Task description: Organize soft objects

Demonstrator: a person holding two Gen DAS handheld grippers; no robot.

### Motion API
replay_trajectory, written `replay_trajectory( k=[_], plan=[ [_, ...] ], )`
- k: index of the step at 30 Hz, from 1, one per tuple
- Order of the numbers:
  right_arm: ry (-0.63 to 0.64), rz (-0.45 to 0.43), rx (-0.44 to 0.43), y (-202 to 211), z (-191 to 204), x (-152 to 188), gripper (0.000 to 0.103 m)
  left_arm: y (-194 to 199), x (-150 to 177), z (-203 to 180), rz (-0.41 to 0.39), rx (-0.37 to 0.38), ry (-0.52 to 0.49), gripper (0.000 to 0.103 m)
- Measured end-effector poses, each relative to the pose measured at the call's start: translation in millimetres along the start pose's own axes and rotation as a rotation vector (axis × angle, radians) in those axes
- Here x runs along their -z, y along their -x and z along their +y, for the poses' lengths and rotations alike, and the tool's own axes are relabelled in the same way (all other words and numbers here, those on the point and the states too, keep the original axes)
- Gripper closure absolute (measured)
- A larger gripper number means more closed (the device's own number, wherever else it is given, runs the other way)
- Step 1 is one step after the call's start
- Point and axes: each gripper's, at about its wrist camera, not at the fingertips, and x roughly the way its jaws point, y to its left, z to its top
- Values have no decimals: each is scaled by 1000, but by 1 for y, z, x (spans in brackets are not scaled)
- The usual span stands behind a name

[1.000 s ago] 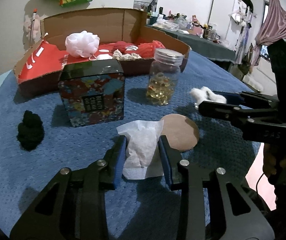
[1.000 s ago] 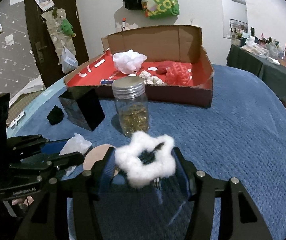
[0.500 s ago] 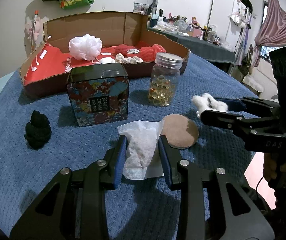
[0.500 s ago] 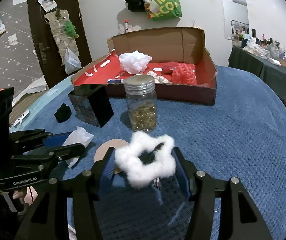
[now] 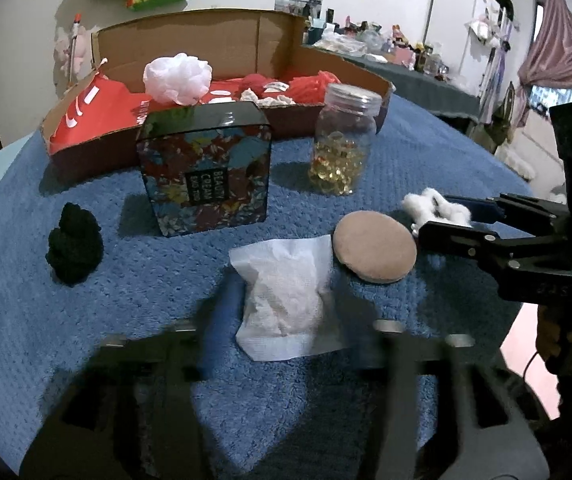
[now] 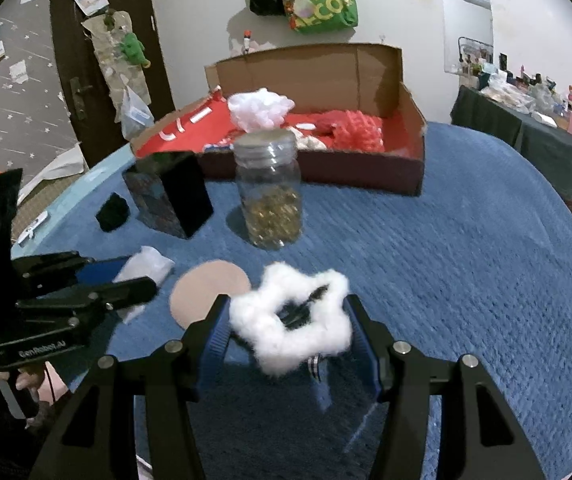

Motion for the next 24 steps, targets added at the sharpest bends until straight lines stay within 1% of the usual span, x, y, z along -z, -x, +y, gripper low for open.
replay_trajectory(
  k=[1,4,5,6,8,11,14,20,24],
  plan=[
    [-3,7,6,-2,-2,3,44,0,1,-2,-6,-7,-7,30],
    [-2,-4,0,-2,-6,9,43,-4,2,-5,-2,-24,-16,30],
    [2,-11,0,-1,-6,10,40,-5,2,-5,-6,-28,-13,29],
    [9,-17,4,-1,-6,11,34,-5,2,-5,-6,-30,-11,28],
    [34,-31,13,-1,-4,14,26,-6,3,-7,-8,-35,-7,27],
    [61,-74,31,1,-2,18,26,-6,4,-9,-13,-44,-4,25],
    [33,-108,7,2,-9,20,26,-7,4,-7,-13,-37,16,25],
    [17,-120,-2,-3,-15,20,26,-5,5,-7,-32,-45,59,25],
    [30,-124,-2,-5,-14,21,25,-5,4,-8,-25,-48,81,25]
  ],
)
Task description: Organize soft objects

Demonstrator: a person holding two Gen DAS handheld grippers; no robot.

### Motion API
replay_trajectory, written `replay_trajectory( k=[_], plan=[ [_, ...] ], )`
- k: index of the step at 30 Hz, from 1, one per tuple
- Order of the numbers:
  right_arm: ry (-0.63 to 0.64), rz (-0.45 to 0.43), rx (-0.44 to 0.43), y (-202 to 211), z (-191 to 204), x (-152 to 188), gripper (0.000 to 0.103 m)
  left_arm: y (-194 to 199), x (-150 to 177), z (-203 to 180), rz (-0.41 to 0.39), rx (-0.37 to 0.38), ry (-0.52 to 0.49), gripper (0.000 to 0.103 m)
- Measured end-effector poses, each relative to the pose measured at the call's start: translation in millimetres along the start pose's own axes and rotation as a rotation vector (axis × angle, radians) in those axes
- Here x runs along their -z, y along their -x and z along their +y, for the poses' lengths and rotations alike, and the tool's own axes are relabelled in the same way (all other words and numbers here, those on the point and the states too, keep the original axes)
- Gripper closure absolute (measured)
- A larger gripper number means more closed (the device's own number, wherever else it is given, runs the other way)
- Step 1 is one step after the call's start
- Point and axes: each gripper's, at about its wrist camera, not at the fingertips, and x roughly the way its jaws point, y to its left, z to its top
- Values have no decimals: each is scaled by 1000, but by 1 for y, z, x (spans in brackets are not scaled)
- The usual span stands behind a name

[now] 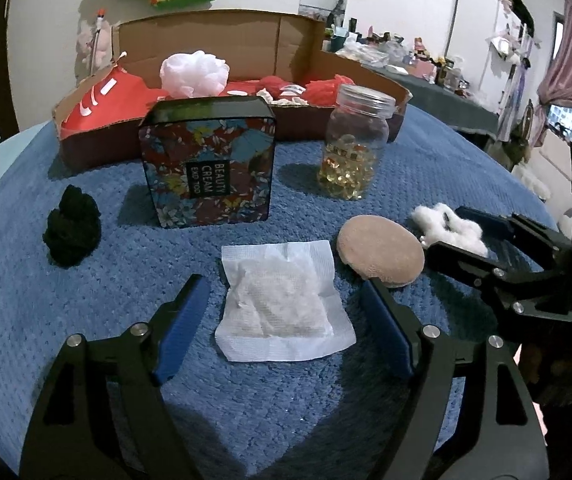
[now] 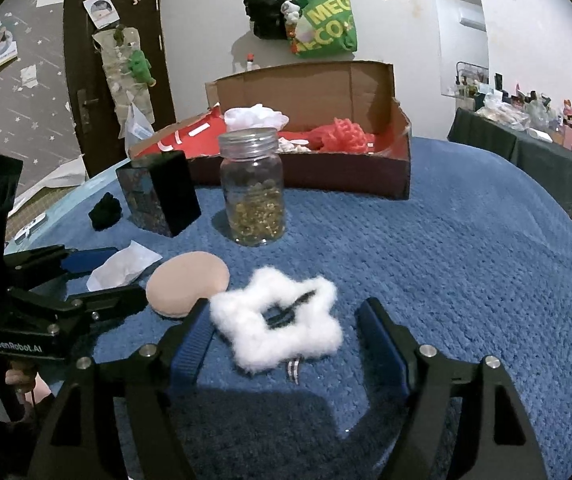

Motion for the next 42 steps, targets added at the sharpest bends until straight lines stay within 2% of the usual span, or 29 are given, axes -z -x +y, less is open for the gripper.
replay_trajectory(
  k=[7,13,15,16,17,18,19,22,34,42],
  plan=[
    [3,-8,-10,0,0,0,25,-4,-1,-8,11,-41,-28,23],
    [-2,-8,-24,1,-2,1,25,-3,-2,-7,-3,-34,-18,23],
    [-2,-8,-24,1,-2,1,29,-3,-1,-8,-18,-33,-26,37],
    [0,-9,-25,1,-3,1,32,-2,-1,-8,-26,-38,-33,49],
    [0,-8,-27,1,-3,1,40,-2,-1,-8,-33,-46,-37,61],
    [0,-7,-32,1,-3,1,45,-2,-1,-7,-40,-41,-34,66],
    [4,-7,-35,1,-3,1,45,-1,-1,-5,-43,-37,-30,72],
    [16,-38,-29,7,2,3,45,1,-2,-3,-50,-32,-30,79],
    [31,-60,-28,15,21,-4,45,15,-1,6,-68,-4,-25,80],
    [4,-25,38,15,3,-19,45,33,-17,47,-50,-53,-1,80]
  ],
)
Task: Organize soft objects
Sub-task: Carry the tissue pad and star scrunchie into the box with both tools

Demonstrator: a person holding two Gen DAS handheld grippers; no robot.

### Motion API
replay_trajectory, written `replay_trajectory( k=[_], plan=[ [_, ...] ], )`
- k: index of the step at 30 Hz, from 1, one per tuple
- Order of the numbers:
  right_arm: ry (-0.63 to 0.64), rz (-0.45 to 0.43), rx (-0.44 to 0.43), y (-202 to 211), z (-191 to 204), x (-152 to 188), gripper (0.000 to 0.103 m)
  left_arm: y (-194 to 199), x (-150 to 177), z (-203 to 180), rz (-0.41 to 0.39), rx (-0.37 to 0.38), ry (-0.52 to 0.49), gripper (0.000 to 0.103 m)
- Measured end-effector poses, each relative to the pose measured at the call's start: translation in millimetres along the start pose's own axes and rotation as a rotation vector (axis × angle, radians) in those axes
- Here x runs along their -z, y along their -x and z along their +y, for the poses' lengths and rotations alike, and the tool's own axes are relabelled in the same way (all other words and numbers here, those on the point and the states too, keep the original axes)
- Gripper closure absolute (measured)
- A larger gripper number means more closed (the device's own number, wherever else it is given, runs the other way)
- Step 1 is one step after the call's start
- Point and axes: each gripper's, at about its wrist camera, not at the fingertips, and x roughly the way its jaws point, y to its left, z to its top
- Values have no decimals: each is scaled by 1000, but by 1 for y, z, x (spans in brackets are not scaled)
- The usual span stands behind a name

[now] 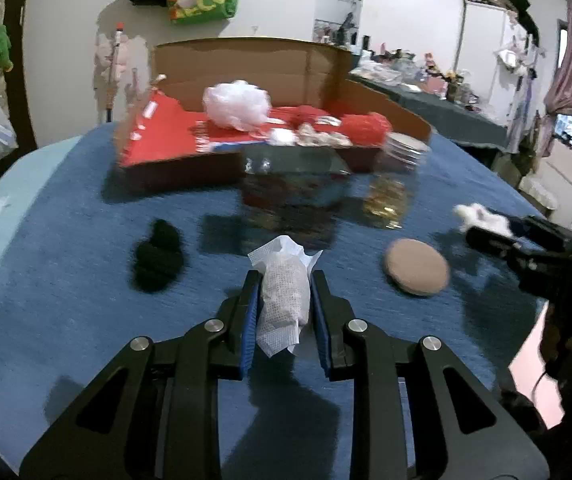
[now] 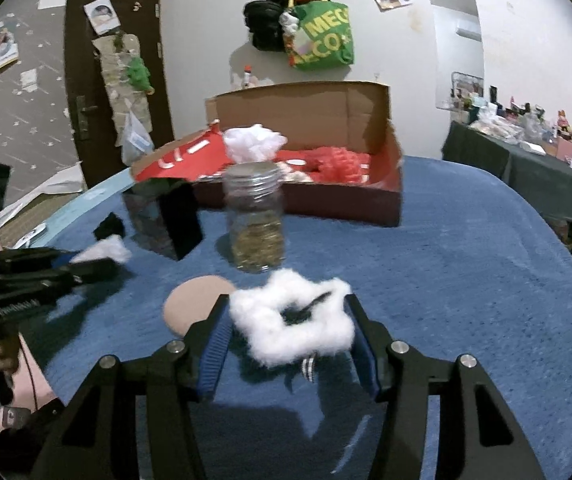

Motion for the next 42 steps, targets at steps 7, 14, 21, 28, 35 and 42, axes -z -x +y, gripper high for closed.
replay_trajectory(
  k=[7,14,21,28,35,42],
  plan=[
    [13,55,86,-13,-23,-22,45,-4,-22,37,31,-47,-32,80],
    [25,57,116,-21,-36,-47,45,-15,-48,59,49,-17,-56,80],
    [91,57,145,-32,-34,-72,45,-31,-69,70,77,17,-97,80],
    [171,62,155,-43,-27,-93,45,-44,-86,72,110,45,-141,80],
    [220,69,131,-60,-20,-116,45,-59,-108,68,132,93,-162,80],
    [249,100,59,-84,-12,-146,45,-76,-137,53,156,161,-175,80]
  ],
)
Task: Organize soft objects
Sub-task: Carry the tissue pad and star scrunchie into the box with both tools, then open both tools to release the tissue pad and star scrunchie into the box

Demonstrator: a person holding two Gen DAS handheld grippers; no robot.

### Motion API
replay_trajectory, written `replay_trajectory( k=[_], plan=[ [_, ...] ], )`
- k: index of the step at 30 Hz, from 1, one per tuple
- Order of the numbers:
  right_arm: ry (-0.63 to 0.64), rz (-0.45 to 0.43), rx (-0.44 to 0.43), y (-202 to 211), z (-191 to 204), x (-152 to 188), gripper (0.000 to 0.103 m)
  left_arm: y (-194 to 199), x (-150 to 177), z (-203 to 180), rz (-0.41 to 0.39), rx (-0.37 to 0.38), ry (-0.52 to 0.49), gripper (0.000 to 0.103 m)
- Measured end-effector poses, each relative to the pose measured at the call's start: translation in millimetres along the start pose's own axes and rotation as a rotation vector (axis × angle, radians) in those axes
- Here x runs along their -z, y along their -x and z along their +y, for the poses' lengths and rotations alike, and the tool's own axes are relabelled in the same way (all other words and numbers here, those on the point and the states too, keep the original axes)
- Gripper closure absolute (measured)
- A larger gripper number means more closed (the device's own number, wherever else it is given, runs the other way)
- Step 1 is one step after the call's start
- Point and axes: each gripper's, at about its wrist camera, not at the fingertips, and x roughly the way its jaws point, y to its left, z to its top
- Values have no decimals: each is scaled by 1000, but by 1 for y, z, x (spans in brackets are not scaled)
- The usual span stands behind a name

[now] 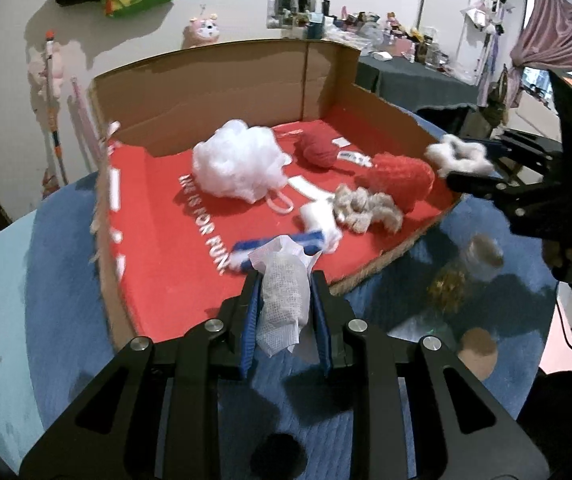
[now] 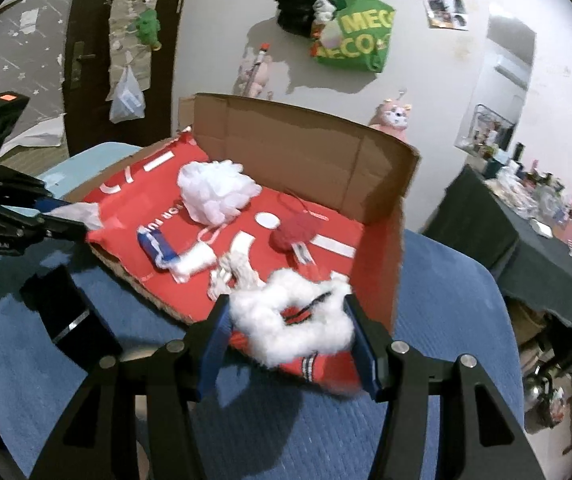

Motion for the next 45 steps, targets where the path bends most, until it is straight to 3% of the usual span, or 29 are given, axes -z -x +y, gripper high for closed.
replay_trajectory(
  k=[8,15,19,30,45],
  plan=[
    [13,96,-154,-48,2,-49,45,-45,-38,-5,108,30,-33,80],
    [27,278,-244,-115,15,-79,45,-79,-58,2,207,19,-54,80],
    [15,344,-260,-143,17,-84,45,-93,-62,10,240,2,-52,80],
    [10,421,-261,-175,20,-82,45,-113,-63,27,272,1,-27,80],
    [9,438,-258,-184,17,-84,44,-114,-61,21,268,5,-47,76]
  ],
)
